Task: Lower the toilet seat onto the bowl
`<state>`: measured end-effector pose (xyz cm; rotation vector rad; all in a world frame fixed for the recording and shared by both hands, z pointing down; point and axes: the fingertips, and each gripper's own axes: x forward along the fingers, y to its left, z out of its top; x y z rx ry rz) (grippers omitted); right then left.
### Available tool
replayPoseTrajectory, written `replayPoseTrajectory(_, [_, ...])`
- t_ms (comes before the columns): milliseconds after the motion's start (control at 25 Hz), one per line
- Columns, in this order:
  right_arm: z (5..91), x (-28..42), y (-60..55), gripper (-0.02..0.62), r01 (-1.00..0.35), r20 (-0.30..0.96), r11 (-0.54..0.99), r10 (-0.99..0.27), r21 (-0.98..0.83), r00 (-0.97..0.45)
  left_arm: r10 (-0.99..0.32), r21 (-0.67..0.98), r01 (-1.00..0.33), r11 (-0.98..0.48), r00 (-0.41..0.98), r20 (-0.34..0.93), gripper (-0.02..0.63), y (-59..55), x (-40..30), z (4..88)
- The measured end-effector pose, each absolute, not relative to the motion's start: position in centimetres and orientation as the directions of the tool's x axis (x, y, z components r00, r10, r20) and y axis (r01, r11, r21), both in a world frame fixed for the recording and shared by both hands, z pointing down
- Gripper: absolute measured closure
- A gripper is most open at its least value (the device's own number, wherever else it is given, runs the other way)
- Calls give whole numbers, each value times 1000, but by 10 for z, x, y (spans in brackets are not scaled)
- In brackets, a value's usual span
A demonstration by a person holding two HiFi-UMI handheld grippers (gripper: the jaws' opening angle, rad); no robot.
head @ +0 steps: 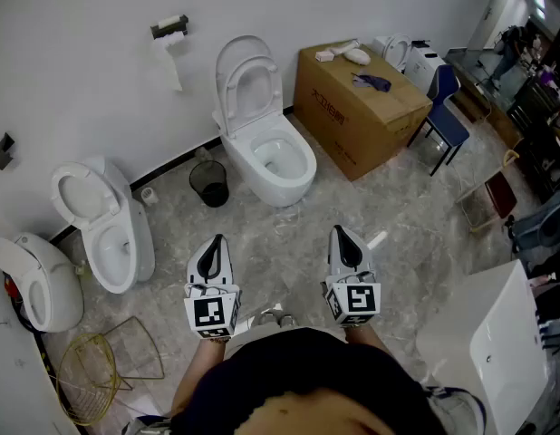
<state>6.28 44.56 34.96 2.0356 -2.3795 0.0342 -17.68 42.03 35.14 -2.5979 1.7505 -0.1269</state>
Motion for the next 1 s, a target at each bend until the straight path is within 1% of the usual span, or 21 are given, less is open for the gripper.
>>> replayPoseTrajectory(400, [358, 66, 445, 589, -985, 47, 172, -984, 6, -172, -929, -46, -929, -366, 363, 69, 603, 420, -173, 355])
replayPoseTrajectory(560, [353, 72, 447, 589, -990, 33, 139, -990, -16, -139, -936, -48, -936, -347, 343, 76, 603, 423, -175, 360])
replayPoseTrajectory(680, [354, 79, 448, 589, -993, 22, 119, -993, -25, -120, -939, -36, -940, -340, 337, 62, 603, 424, -175, 356])
replayPoseTrajectory(880, [360, 81, 445, 589, -990, 29, 143, -989, 5, -143, -939, -30, -939, -343, 342, 26, 594, 426, -174, 347])
replayPoseTrajectory(920, [361, 79, 446, 566, -988, 30, 153, -988, -1, -153, -939, -27, -939, -344, 343, 16, 500, 426, -173, 346])
replayPoseTrajectory(960, [361, 77, 446, 553, -986, 30, 164, -986, -5, -165, -938, -28, -938, -345, 345, 7, 320, 425, -172, 345])
replayPoseTrajectory(1000, [361, 74, 446, 508, -984, 30, 179, -983, 1, -179, -938, -36, -937, -348, 348, 4, 274, 425, -171, 344])
